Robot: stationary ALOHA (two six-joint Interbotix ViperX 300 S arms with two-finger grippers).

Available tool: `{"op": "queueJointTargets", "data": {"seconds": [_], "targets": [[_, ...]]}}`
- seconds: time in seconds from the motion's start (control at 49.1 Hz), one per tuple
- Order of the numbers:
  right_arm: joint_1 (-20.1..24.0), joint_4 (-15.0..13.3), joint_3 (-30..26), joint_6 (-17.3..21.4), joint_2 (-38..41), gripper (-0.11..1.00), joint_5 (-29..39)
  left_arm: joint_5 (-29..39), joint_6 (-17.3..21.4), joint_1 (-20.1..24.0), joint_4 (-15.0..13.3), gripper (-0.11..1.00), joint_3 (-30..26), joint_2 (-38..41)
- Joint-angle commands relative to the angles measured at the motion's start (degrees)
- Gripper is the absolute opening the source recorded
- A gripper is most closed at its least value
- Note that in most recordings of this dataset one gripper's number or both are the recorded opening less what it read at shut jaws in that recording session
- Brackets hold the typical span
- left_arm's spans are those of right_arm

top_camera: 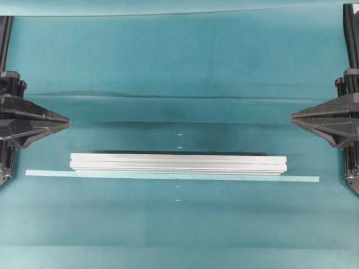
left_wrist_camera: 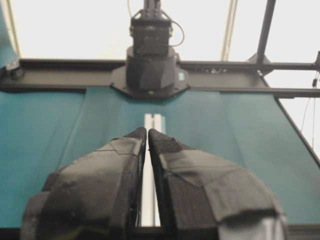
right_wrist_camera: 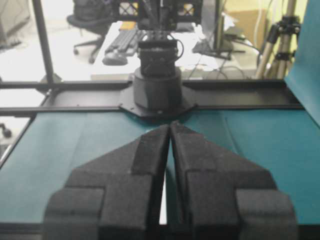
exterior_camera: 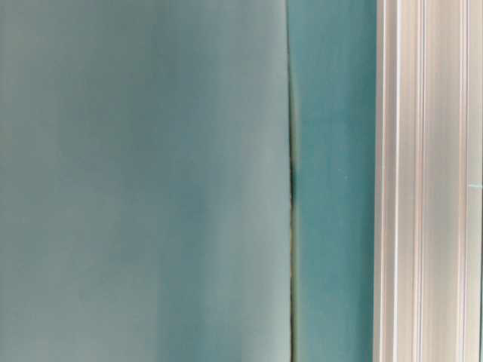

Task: Lift the metal rail with both hands.
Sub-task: 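Move both grippers down onto the silver rail near each end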

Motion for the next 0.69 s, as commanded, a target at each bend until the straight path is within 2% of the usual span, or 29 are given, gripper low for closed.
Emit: {"op": "queueJointTargets", "data": {"seconds": [0.0,0.061,0.122,0.204,0.326,0.448,0.672], "targets": [[-0.53,0.53,-0.88,0.79,0.88,0.14,0.00,5.10,-2.46,0.00,0.62,0.14,-3.96,2.11],[-1.05,3.52,-2.55,1.32,1.93,0.12,5.45,10.99,-3.60,0.00,0.62,0.09,-6.50,3.43],[-1.85,5.19,-4.66,2.02,3.16,0.04,13.36,17.23,-3.87,0.00,0.79,0.01,-9.32,4.75],[-2.81,5.27,-7.73,2.64,4.92,-0.01,23.91,24.26,-3.60,0.00,0.88,-0.04,-12.48,6.24],[-3.78,5.27,-12.13,2.64,8.09,-0.02,36.21,31.38,-3.52,0.00,0.97,-0.05,-16.26,8.61],[-3.69,5.27,-16.08,2.64,12.13,-0.02,44.03,36.83,-3.52,0.00,0.97,-0.05,-18.54,11.69],[-2.72,5.27,-21.01,2.64,20.65,-0.02,52.73,42.98,-3.78,-0.26,0.97,-0.05,-21.36,18.28]]}}
